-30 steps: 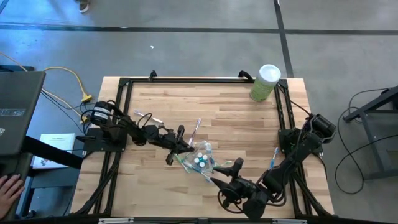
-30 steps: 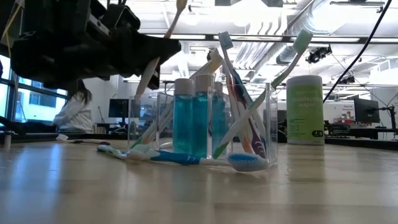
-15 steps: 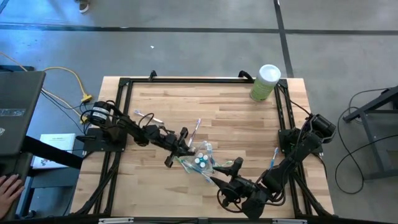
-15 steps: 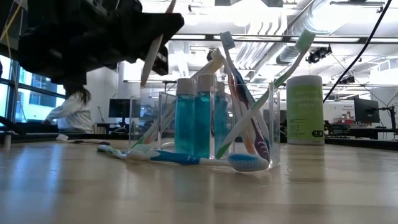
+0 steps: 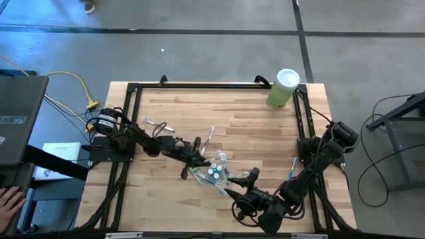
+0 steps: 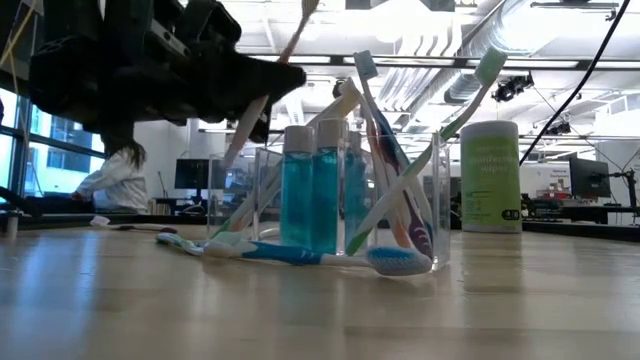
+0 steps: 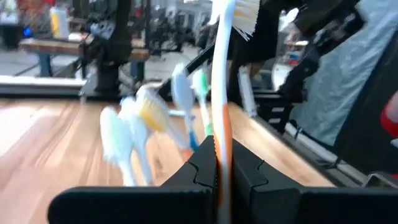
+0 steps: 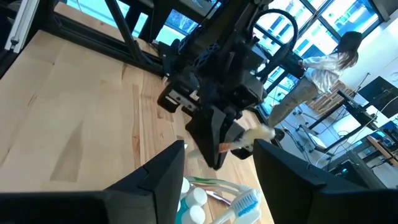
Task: Pick & Place toothbrushing station
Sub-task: Put the orange toothbrush into the transparent organizer, then put the blue toothbrush into the transparent organizer
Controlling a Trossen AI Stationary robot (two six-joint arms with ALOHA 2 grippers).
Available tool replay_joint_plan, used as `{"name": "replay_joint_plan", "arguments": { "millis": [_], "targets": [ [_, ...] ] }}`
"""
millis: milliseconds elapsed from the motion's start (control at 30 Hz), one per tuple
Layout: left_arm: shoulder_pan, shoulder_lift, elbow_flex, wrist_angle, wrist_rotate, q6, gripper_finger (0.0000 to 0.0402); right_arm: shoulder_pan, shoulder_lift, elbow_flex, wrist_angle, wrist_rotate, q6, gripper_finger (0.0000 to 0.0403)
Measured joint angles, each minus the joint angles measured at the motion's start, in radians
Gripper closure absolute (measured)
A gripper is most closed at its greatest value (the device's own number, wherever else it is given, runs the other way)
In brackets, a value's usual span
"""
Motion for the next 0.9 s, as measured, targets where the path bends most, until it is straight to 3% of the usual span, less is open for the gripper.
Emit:
{"name": "replay_joint_plan", "arguments": {
  "millis": [333,633,800,900],
  "targets": [
    [-0.001,0.000,0.015,-0.077,-0.020,-0.034,0.0383,-0.002,0.000,0.000,0.000,0.000,-0.001,0.0220],
    [-0.002,0.000,0.015,-0.092,-0.035,-0.031,0.0277,-0.002,0.000,0.000,0.000,-0.005,-0.003,0.0220],
    [-0.006,-0.004,0.015,-0.057,-0.093,-0.079,0.0235,0.002,0.000,0.000,-0.013,-0.127,0.003,0.0220],
    [0.003,-0.032,0.014,-0.086,-0.082,-0.143,0.0231,0.018,-0.013,0.000,-0.096,-0.105,0.181,0.0220]
  ]
}}
